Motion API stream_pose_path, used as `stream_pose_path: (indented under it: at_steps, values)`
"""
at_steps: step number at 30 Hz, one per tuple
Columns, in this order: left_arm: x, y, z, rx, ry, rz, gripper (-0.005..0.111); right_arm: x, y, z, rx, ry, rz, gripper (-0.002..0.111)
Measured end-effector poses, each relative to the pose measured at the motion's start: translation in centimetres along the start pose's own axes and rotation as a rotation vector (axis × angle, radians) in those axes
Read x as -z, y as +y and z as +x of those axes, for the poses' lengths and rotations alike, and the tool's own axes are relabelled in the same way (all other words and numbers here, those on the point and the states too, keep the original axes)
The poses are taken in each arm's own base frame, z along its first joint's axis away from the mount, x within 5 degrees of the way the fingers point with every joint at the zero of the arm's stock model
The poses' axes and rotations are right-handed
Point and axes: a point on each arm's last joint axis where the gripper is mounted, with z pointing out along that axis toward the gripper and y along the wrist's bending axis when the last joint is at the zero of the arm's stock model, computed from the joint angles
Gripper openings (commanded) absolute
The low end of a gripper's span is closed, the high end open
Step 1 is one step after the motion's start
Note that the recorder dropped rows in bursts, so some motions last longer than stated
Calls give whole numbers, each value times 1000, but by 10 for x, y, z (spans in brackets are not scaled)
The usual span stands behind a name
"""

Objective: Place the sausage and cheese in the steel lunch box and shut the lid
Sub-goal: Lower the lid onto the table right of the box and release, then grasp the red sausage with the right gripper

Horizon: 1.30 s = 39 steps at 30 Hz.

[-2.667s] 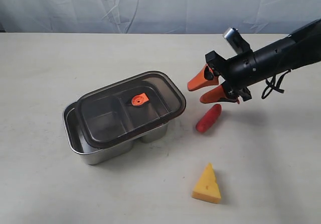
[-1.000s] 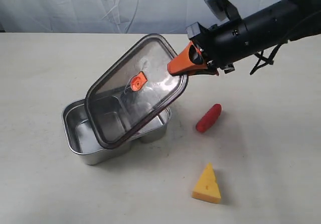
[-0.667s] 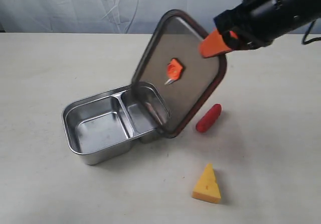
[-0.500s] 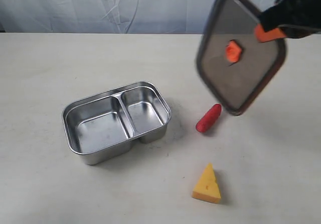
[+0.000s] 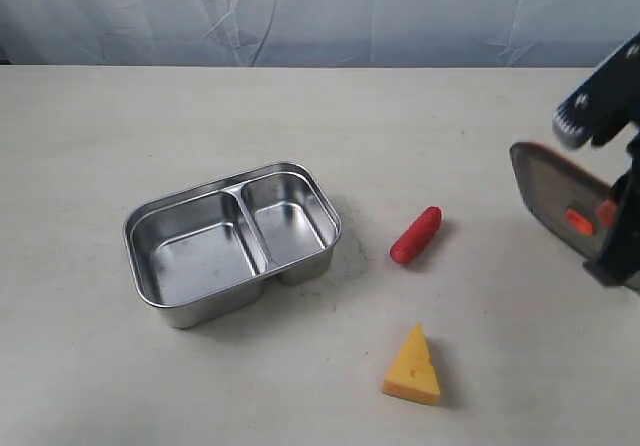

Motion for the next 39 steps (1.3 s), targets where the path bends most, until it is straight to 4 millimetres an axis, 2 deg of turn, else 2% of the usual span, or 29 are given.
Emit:
stream_pose_path:
  at_steps: [5, 9, 11, 12, 13, 14, 15, 16, 19, 24, 29, 33, 39]
  values:
    - [0, 0, 0, 0, 0, 0, 0, -29, 28, 12, 132, 79, -60, -1]
    - [0, 0, 0, 0, 0, 0, 0, -58, 50, 19, 75, 124, -189, -1]
    - [0, 0, 0, 0, 0, 0, 0, -69, 55, 18, 55, 144, -227, 11]
    - [0, 0, 0, 0, 0, 0, 0, -72, 57, 17, 45, 155, -240, 27]
    - [0, 0, 0, 0, 0, 0, 0, -78, 60, 17, 28, 170, -264, 37]
    - [0, 0, 0, 0, 0, 0, 0, -81, 62, 16, 11, 177, -279, 54]
    - [0, 0, 0, 0, 0, 0, 0, -85, 66, 16, -40, 198, -318, 64]
    - [0, 0, 0, 0, 0, 0, 0, -86, 70, 17, -88, 211, -349, 67]
    - [0, 0, 0, 0, 0, 0, 0, -83, 76, 13, -201, 218, -425, 68]
    - [0, 0, 0, 0, 0, 0, 0, -65, 74, -24, -448, 148, -558, 60]
    - [0, 0, 0, 0, 0, 0, 0, -60, 59, -53, -573, -15, -516, 57]
    - [0, 0, 0, 0, 0, 0, 0, -71, 42, -73, -660, -59, -400, 57]
    - [0, 0, 0, 0, 0, 0, 0, -116, 28, -103, -802, 58, -291, 57]
